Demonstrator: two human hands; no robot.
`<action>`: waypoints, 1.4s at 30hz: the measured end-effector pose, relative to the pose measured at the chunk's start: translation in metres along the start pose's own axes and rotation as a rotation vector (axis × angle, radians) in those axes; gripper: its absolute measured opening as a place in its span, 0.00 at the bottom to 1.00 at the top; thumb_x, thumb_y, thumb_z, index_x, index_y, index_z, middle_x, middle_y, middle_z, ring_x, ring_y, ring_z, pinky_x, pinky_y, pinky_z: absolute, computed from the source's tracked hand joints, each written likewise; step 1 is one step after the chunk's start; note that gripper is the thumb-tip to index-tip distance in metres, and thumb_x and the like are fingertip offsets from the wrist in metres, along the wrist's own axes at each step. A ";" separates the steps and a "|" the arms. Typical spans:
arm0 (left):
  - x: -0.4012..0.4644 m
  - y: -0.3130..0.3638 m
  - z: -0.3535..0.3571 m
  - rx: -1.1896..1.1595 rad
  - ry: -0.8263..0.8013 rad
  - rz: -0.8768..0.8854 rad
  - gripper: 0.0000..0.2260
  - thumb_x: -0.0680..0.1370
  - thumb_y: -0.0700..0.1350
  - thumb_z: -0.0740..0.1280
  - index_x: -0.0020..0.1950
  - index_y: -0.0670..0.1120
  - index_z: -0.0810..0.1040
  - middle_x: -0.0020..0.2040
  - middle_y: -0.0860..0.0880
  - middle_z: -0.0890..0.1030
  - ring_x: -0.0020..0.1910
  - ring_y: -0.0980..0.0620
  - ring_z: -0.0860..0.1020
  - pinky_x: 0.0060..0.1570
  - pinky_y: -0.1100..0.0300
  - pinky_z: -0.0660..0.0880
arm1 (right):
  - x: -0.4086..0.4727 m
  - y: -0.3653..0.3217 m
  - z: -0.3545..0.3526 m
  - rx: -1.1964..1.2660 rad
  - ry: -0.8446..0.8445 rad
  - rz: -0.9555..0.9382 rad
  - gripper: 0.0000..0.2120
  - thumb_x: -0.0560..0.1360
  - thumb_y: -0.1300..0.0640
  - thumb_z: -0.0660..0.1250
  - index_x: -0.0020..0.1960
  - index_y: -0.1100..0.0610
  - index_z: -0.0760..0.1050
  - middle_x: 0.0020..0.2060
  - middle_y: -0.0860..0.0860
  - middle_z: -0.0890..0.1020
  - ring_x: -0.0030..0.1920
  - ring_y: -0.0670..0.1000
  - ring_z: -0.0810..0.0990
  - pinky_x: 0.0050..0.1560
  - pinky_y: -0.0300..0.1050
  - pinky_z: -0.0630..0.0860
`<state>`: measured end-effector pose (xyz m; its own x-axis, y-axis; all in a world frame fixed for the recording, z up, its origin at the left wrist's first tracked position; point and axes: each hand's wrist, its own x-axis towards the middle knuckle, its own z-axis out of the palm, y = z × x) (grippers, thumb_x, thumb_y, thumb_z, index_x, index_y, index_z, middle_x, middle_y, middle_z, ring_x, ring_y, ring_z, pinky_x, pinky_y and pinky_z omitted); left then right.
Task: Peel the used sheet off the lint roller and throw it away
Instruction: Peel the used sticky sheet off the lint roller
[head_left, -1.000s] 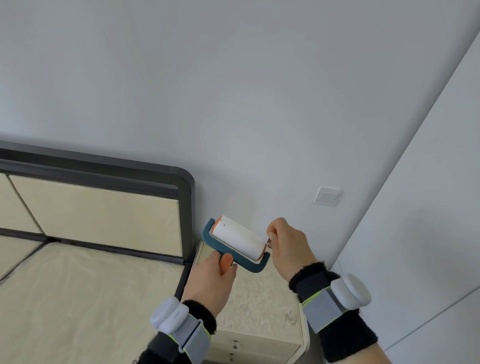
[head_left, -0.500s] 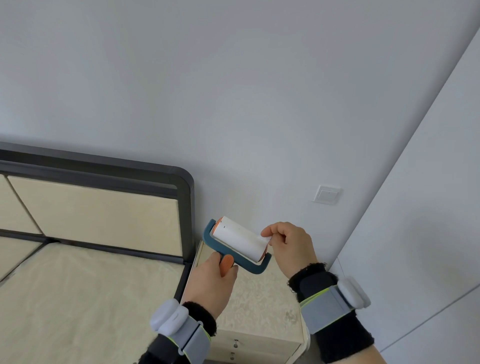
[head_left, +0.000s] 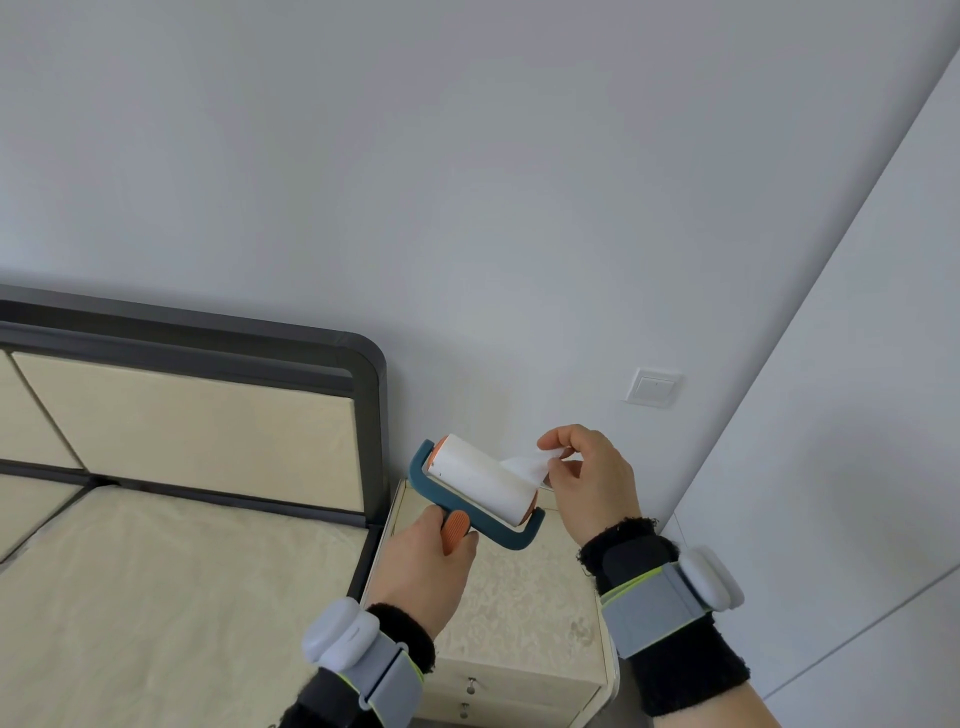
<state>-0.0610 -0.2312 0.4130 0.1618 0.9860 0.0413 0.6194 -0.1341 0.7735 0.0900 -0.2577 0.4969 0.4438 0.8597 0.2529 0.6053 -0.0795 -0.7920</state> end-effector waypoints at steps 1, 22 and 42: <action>0.000 0.000 0.000 0.000 -0.001 -0.001 0.10 0.75 0.53 0.64 0.36 0.55 0.66 0.33 0.56 0.74 0.31 0.59 0.73 0.28 0.67 0.66 | 0.000 -0.001 -0.001 0.006 0.011 -0.008 0.13 0.73 0.68 0.59 0.45 0.51 0.74 0.45 0.49 0.74 0.44 0.54 0.78 0.49 0.45 0.76; 0.000 0.001 0.004 0.010 -0.030 -0.017 0.10 0.75 0.54 0.64 0.36 0.57 0.66 0.33 0.56 0.75 0.32 0.59 0.74 0.28 0.68 0.66 | 0.005 -0.001 0.000 -0.073 -0.204 0.014 0.13 0.66 0.46 0.71 0.46 0.52 0.80 0.47 0.47 0.74 0.46 0.46 0.74 0.44 0.35 0.70; -0.005 0.008 0.001 -0.004 -0.043 0.022 0.10 0.75 0.51 0.64 0.36 0.54 0.67 0.32 0.55 0.74 0.29 0.57 0.72 0.28 0.65 0.66 | 0.008 0.000 0.005 -0.230 -0.245 -0.060 0.05 0.69 0.55 0.69 0.42 0.55 0.79 0.43 0.50 0.74 0.44 0.48 0.72 0.45 0.39 0.66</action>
<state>-0.0561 -0.2372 0.4190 0.2081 0.9776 0.0317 0.6124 -0.1554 0.7751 0.0899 -0.2481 0.4959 0.2477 0.9598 0.1322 0.7713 -0.1127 -0.6264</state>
